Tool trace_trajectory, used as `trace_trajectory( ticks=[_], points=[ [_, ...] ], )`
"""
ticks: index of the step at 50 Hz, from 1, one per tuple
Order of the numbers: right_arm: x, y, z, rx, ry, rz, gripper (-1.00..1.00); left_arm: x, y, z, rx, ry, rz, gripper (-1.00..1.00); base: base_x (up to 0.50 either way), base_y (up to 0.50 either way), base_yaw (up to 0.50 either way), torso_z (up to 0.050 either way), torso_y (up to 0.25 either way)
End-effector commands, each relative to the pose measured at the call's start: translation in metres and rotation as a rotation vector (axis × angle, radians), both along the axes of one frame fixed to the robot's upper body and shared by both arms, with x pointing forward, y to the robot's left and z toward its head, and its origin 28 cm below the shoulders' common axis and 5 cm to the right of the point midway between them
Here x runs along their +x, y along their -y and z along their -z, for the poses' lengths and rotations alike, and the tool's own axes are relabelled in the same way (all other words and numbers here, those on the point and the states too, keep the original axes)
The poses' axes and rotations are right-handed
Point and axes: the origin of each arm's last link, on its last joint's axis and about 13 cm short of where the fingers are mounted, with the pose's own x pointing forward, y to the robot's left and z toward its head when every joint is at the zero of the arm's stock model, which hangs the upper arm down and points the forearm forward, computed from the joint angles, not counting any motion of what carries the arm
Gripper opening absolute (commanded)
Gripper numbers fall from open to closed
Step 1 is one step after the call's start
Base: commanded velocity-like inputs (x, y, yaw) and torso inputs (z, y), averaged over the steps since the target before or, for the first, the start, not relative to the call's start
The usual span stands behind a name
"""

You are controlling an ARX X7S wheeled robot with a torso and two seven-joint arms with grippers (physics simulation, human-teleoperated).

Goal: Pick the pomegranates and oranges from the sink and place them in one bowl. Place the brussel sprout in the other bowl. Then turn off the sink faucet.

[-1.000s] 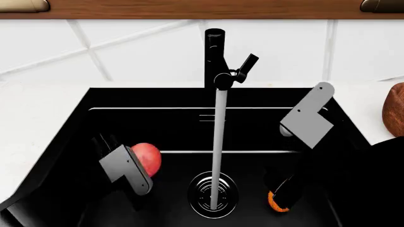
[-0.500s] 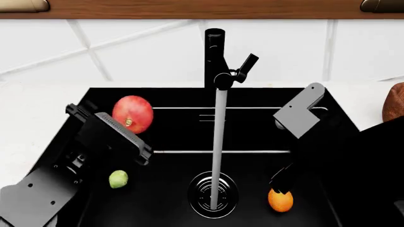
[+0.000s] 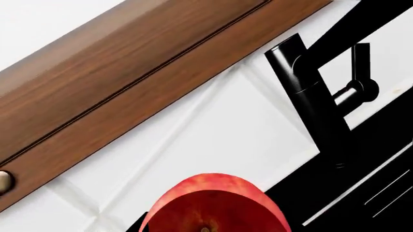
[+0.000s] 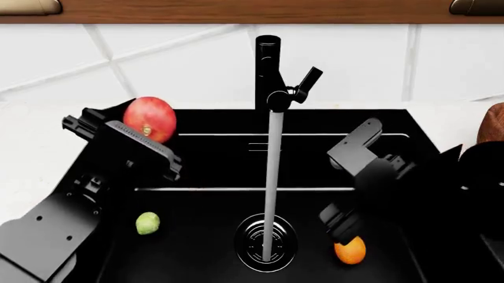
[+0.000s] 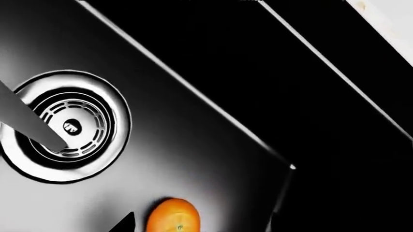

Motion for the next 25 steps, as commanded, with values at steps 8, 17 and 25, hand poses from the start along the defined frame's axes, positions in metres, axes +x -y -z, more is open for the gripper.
trace_trajectory(
  ticks=[8, 17, 25],
  points=[
    [0.009, -0.001, 0.020, 0.013, -0.060, 0.017, 1.00, 0.004, 0.001, -0.003, -0.020, 0.028, -0.034, -1.00, 0.00, 0.00, 0.00, 0.000, 0.001],
    [0.008, 0.007, 0.027, 0.053, -0.041, 0.052, 1.00, 0.003, 0.002, -0.005, -0.023, 0.026, -0.039, -1.00, 0.00, 0.00, 0.00, 0.000, 0.000],
    [0.009, 0.009, 0.038, 0.068, -0.055, 0.061, 1.00, 0.003, 0.002, -0.005, -0.019, 0.024, -0.039, -1.00, 0.00, 0.00, 0.00, 0.000, 0.001]
  ],
)
